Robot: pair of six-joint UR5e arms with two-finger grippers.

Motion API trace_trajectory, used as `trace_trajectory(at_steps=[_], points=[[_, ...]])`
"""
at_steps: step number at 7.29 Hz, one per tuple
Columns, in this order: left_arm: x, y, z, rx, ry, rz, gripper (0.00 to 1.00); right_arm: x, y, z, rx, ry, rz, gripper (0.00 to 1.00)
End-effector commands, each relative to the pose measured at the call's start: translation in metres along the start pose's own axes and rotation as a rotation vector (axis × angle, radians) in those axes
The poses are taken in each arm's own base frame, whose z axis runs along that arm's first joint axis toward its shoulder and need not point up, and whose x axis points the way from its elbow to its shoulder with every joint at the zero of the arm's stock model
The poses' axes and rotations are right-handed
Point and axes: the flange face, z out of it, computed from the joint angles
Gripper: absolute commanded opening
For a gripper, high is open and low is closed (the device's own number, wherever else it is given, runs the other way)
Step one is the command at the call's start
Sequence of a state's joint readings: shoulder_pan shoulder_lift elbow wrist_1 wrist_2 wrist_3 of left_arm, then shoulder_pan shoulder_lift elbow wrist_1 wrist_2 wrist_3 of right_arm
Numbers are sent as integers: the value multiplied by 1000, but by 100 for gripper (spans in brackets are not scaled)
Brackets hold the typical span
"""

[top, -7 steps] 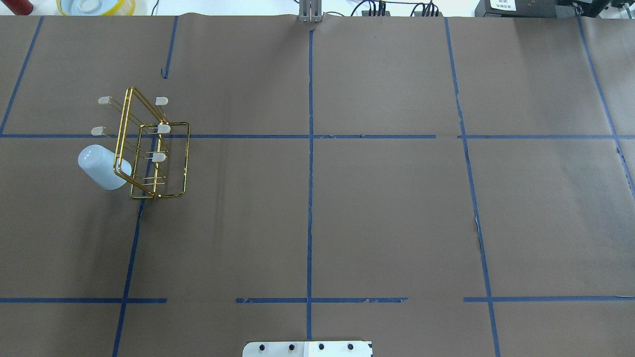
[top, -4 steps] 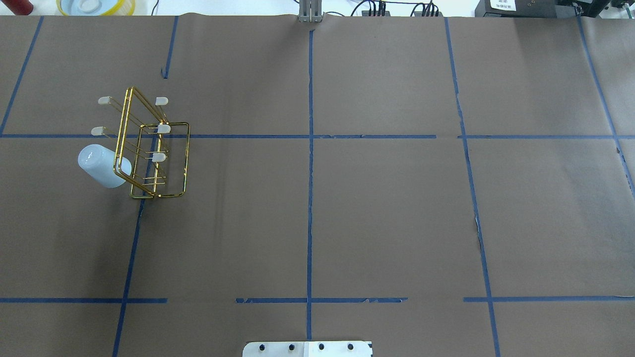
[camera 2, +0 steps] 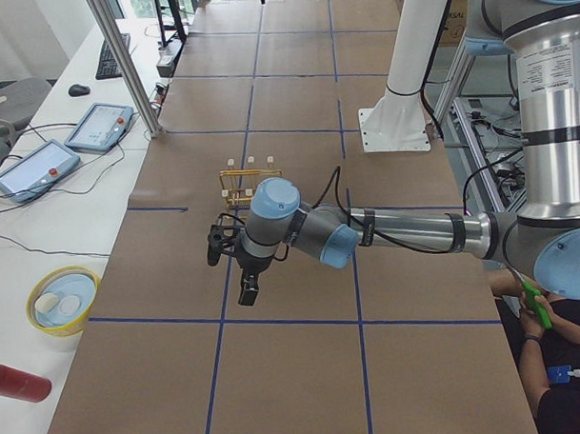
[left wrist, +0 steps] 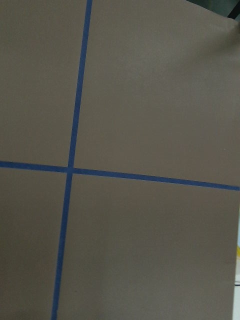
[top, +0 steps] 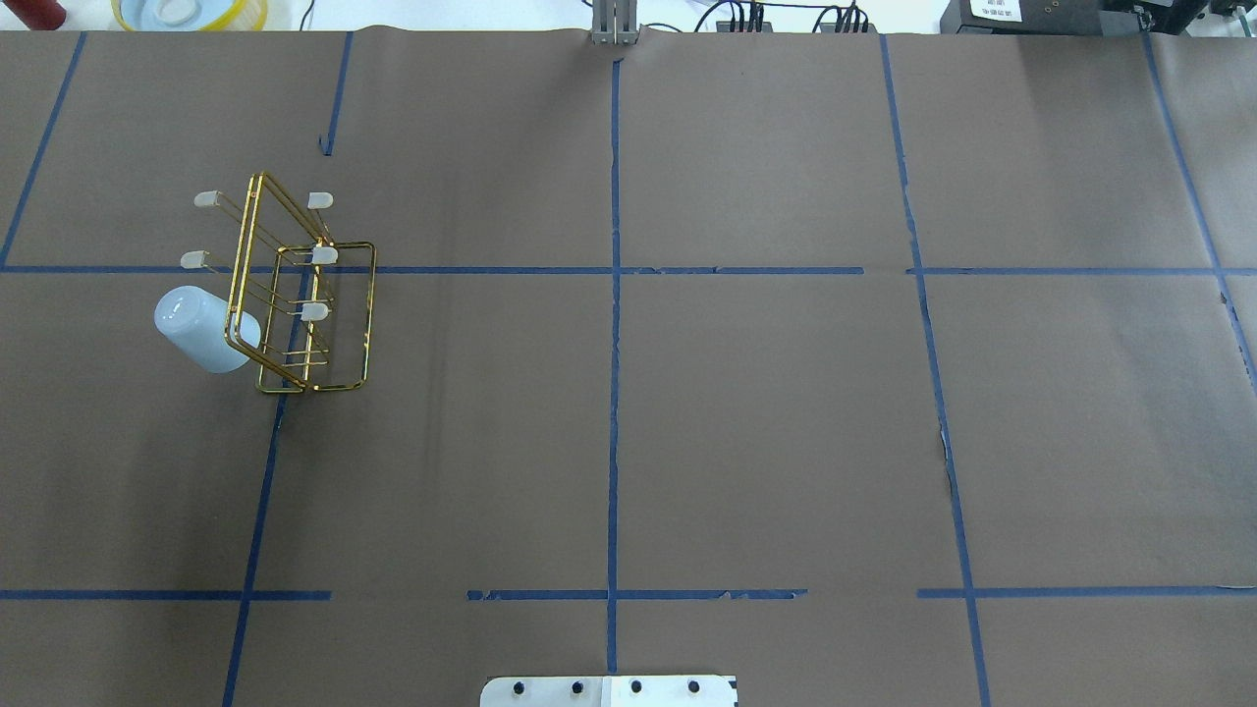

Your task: Hang cup on cup holder

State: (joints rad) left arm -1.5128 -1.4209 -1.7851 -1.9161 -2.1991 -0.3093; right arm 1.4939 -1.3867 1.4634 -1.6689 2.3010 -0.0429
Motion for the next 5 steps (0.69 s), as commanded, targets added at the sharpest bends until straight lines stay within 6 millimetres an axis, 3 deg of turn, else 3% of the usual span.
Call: trace_trajectory(at_steps=[1,2,5], points=[[-27,15,3,-119,31,103,100,0,0,0,1,0,-1,100],[-38,31,15,-161,59,139,100,-1,0,0,0,0,-2,100],[-48,45,25,-206,51,101,100,0,0,0,1,0,-1,100]])
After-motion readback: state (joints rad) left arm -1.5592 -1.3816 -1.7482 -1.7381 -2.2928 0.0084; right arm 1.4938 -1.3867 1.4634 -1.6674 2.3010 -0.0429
